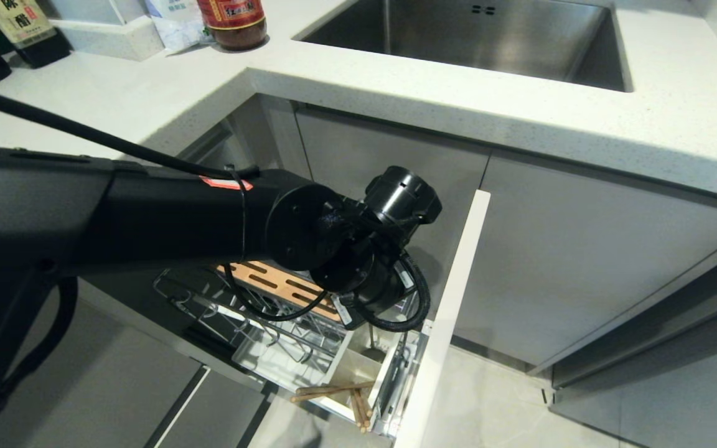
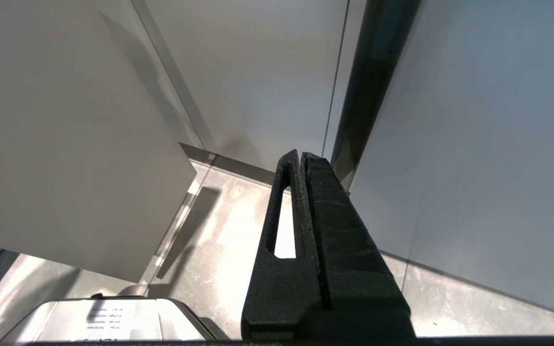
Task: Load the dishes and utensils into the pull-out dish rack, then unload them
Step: Take the fork out of the cupboard
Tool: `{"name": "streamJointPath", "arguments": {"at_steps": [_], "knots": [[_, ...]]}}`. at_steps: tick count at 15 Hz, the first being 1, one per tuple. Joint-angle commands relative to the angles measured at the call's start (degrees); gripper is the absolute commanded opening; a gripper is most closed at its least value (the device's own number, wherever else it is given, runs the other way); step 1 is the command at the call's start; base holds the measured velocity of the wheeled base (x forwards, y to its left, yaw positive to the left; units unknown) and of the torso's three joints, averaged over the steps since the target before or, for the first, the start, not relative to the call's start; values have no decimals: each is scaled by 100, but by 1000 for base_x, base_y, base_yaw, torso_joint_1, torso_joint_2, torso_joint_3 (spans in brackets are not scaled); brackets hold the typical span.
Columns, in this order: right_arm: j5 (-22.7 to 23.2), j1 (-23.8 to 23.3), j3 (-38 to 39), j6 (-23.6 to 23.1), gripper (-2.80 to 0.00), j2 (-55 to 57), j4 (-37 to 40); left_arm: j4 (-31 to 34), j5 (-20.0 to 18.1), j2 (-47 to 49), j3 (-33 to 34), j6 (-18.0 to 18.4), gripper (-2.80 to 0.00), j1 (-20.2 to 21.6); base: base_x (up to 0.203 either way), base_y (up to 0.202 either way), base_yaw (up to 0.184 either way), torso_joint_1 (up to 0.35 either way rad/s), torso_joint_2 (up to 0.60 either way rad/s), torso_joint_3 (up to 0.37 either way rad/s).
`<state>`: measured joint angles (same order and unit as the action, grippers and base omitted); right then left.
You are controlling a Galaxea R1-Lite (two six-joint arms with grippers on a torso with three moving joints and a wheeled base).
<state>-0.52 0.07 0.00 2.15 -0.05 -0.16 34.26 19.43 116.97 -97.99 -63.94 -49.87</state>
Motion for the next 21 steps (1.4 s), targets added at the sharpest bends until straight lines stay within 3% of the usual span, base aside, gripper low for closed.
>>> {"name": "streamJointPath", "arguments": {"at_steps": [1, 2, 16, 21], "knots": [[0, 1, 0, -4, -280, 5, -2, 45, 94, -122, -10, -14, -280, 4, 0, 0, 0, 0, 0, 0], [0, 1, 0, -2, -280, 5, -2, 55, 107, -122, -10, -13, 0, 4, 0, 0, 0, 0, 0, 0], [0, 1, 0, -4, -280, 5, -2, 125, 481, 381, 174, 1117, 0, 257, 0, 0, 0, 0, 0, 0], [0, 1, 0, -3, -280, 5, -2, -570, 748, 433, 450, 1388, 0, 294, 0, 0, 0, 0, 0, 0]]}}
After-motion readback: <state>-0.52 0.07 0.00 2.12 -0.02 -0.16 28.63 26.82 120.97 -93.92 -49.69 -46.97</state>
